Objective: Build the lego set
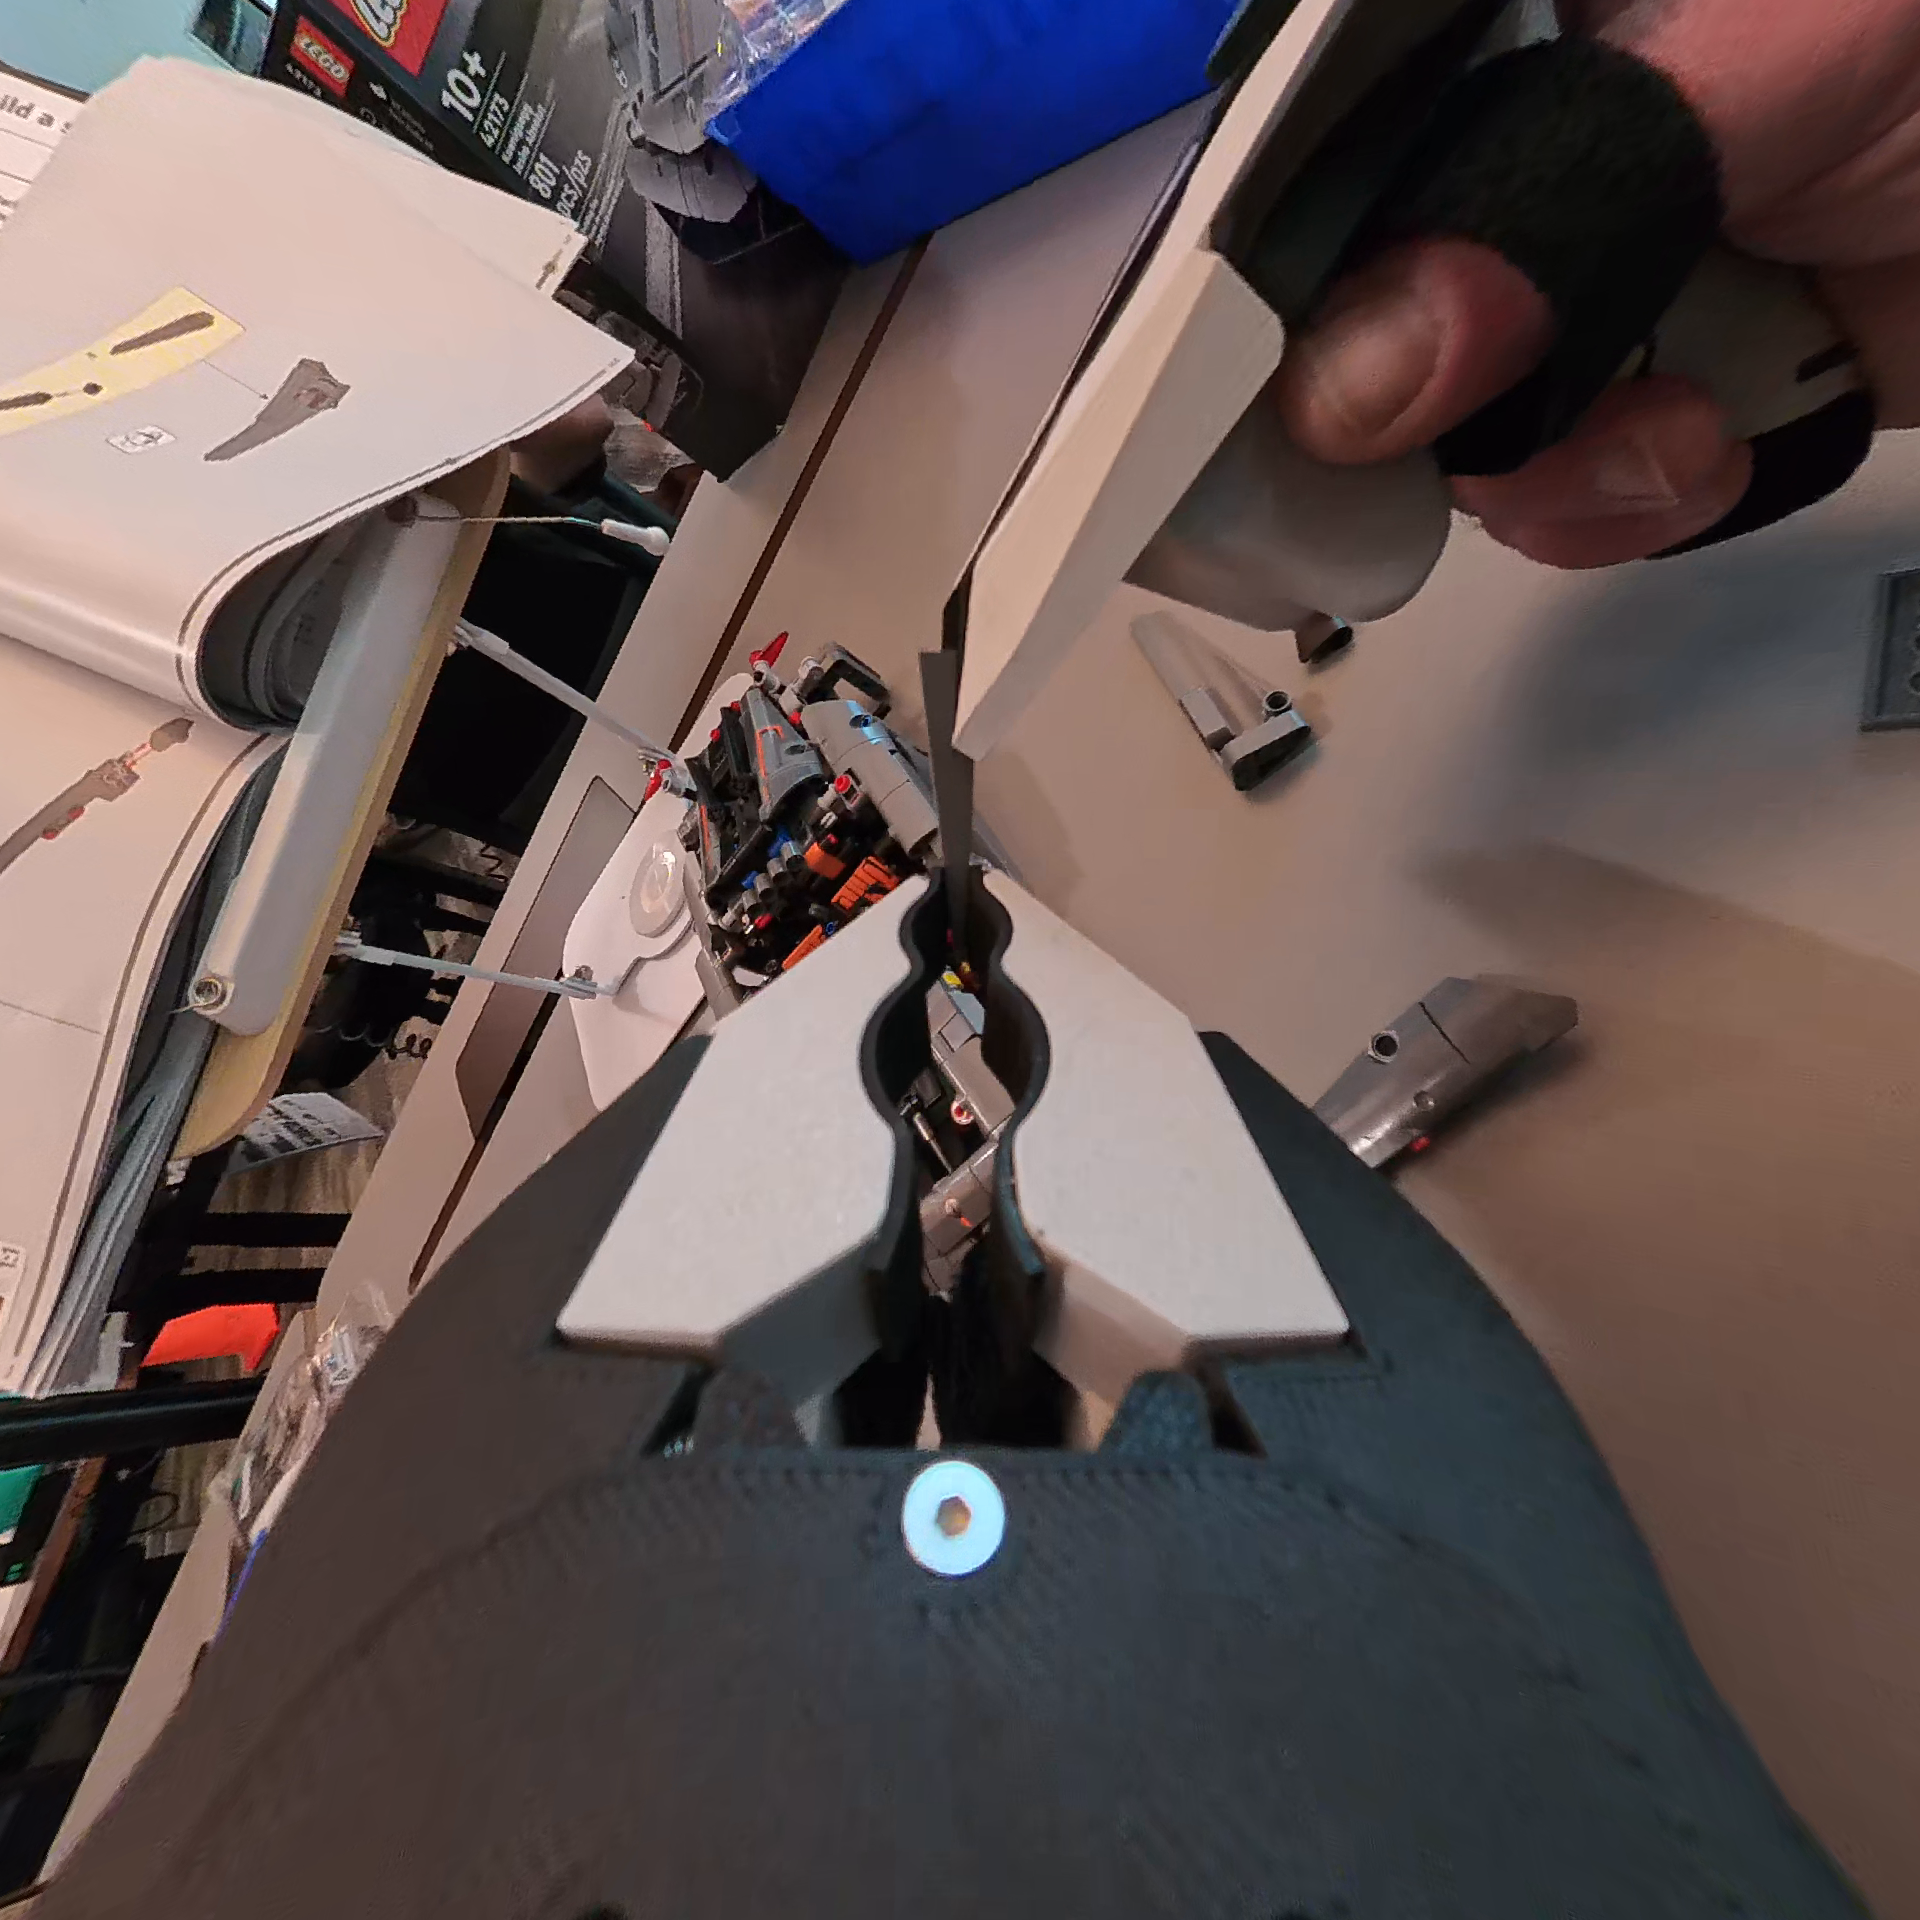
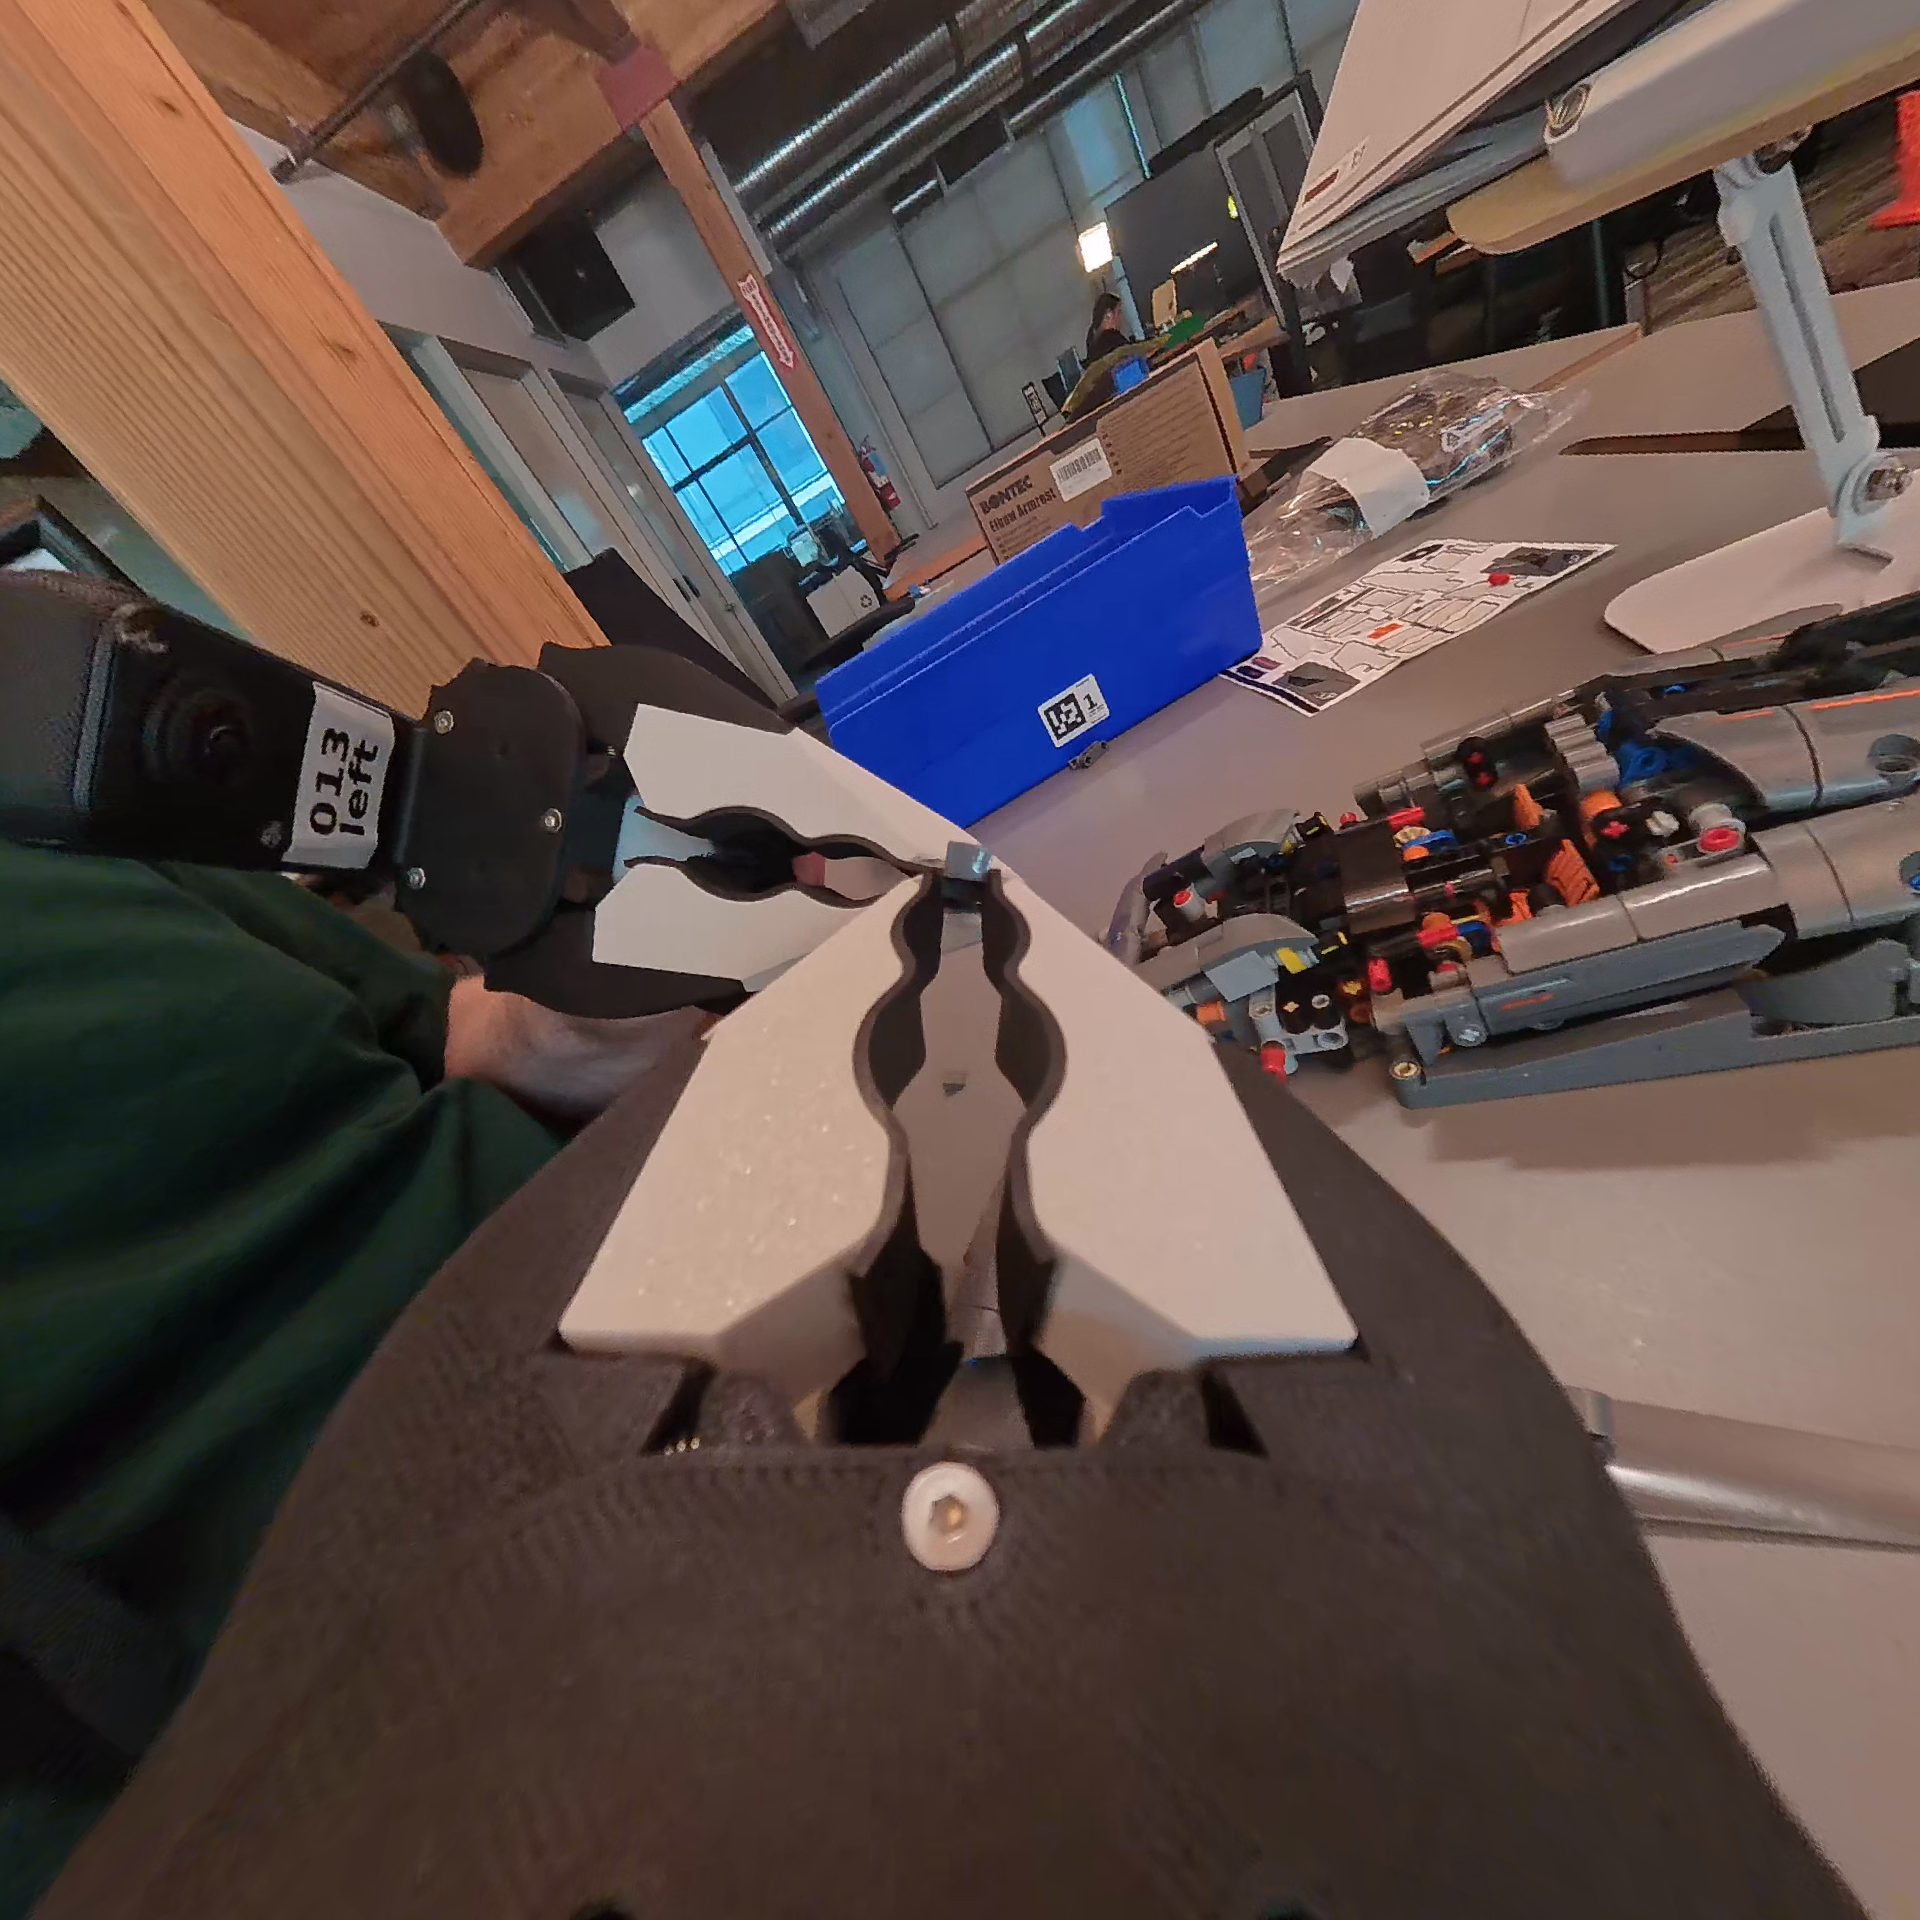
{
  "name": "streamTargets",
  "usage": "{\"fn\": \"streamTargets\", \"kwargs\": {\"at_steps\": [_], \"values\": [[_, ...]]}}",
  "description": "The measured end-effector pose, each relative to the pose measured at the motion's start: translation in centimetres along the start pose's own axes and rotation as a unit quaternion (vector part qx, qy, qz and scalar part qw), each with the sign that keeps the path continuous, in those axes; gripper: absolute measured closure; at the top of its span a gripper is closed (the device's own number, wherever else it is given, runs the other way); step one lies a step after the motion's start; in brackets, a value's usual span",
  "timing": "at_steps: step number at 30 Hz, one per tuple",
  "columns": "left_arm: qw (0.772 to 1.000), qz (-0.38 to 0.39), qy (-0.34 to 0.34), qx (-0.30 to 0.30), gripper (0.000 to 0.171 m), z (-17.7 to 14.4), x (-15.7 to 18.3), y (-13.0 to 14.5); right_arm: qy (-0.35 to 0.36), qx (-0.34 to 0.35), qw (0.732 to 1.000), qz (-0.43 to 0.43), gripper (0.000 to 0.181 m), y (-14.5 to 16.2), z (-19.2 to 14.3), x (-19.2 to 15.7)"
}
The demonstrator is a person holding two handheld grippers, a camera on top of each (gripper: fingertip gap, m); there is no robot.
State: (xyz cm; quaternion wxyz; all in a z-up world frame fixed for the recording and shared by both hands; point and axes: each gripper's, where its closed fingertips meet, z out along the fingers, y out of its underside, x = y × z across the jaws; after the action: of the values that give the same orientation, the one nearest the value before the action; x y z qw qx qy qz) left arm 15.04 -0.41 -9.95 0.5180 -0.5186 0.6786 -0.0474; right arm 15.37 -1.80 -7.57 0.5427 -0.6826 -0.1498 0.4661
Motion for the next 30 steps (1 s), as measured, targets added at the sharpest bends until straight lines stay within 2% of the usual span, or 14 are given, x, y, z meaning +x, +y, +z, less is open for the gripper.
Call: {"fn": "streamTargets", "kwargs": {"at_steps": [3, 4, 5, 7, 9, 15, 20, 26, 30], "values": [[1.0, -0.017, 0.013, 0.002, 0.171, 0.0, 0.0, 0.2, -0.011, 0.007, 1.0, 0.016, 0.174, -0.1, 0.2, 0.0], [1.0, -0.02, 0.018, 0.005, 0.171, 0.0, 0.0, 0.1, -0.02, 0.011, 0.999, 0.028, 0.162, -0.2, 0.2, 0.0], [0.999, -0.024, 0.025, 0.008, 0.171, 0.0, 0.2, 0.1, -0.026, 0.013, 0.999, 0.031, 0.163, -0.3, 0.1, -0.1], [0.998, -0.037, 0.052, 0.017, 0.171, -0.2, 0.7, 0.1, -0.025, 0.005, 1.0, 0.009, 0.165, -0.1, 0.1, -0.3], [0.993, -0.074, 0.086, 0.035, 0.171, -0.6, 0.9, -0.1, -0.024, 0.001, 1.0, -0.008, 0.161, 0.0, 0.3, -0.5], [0.965, -0.152, 0.186, 0.104, 0.171, -2.6, 1.4, -1.5, -0.082, 0.027, 0.995, -0.05, 0.17, -0.8, 0.3, -3.1], [0.948, -0.185, 0.225, 0.133, 0.17, -3.4, 1.7, -2.2, -0.106, 0.036, 0.992, -0.06, 0.172, -1.0, 0.2, -4.0], [0.94, -0.193, 0.24, 0.148, 0.17, -4.1, 2.1, -2.8, -0.114, 0.033, 0.99, -0.076, 0.174, -1.0, 0.0, -4.8], [0.954, -0.172, 0.209, 0.131, 0.17, -3.7, 1.6, -2.3, -0.106, 0.035, 0.992, -0.062, 0.173, -1.1, 0.2, -4.4]]}}
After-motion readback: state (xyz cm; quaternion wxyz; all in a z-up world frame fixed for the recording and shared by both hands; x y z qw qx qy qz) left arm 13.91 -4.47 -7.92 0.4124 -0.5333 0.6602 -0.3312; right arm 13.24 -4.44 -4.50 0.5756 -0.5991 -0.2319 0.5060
